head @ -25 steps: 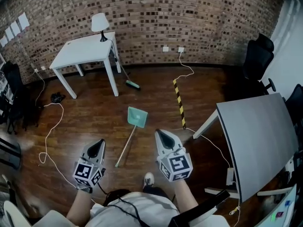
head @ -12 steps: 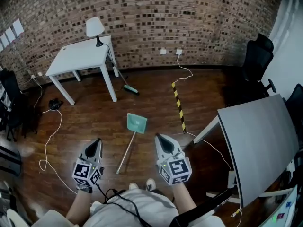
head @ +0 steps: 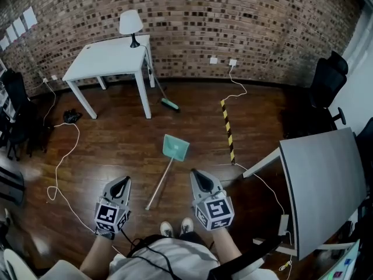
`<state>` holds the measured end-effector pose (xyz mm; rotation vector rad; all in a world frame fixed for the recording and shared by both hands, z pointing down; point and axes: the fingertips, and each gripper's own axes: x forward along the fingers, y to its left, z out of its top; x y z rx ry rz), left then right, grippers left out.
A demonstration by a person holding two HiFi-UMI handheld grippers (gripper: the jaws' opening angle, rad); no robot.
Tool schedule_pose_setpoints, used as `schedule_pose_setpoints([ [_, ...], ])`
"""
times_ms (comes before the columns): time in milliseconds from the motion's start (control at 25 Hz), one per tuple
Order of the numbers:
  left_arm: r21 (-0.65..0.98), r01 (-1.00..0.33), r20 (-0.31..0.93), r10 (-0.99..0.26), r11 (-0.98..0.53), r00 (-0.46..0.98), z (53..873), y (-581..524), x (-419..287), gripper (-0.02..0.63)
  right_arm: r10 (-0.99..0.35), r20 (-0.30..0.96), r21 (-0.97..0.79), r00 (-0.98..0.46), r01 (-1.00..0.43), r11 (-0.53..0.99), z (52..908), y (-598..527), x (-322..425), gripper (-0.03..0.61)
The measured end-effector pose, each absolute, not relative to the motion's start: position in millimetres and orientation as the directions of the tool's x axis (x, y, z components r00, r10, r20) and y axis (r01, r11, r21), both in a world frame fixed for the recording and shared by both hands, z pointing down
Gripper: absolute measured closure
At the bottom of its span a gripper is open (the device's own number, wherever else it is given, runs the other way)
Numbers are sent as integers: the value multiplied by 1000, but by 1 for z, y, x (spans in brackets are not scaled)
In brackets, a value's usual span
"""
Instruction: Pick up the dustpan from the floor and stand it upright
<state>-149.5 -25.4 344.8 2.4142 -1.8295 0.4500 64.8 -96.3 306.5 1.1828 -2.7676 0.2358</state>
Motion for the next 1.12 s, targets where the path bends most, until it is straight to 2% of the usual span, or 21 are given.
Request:
schedule_pose_setpoints([
  [80,-93,-953,292,-923,-290,252,359,-22,-160,593,-683,198,-87,-703,-707,702,316,-96,50,597],
  [160,-64,-954,309,-915,-292,260,374,-20,-173,558,-664,224,-81,-714,-692,717,326,-97,34,597],
  [240,-37,-956,339,-904,-290,261,396,-16,-186,548,-646,261,-69,-718,-681,729,342,-98,20,549],
  [400,10,-958,411,-872,-288,266,461,-7,-207,532,-597,345,-29,-724,-644,764,389,-97,-1,551],
  [560,61,-959,485,-831,-277,271,548,5,-226,498,-544,416,-72,-729,-623,779,444,-94,-19,553],
  [800,124,-917,636,-679,-379,367,685,21,-226,489,-423,519,-103,-743,-545,832,555,-90,-56,565],
  [920,203,-915,673,-629,-349,389,743,38,-221,489,-329,596,-148,-732,-503,851,611,-75,-65,579],
  [1120,314,-904,738,-524,-291,425,848,69,-202,488,-204,618,-217,-759,-415,884,704,-65,-71,589],
])
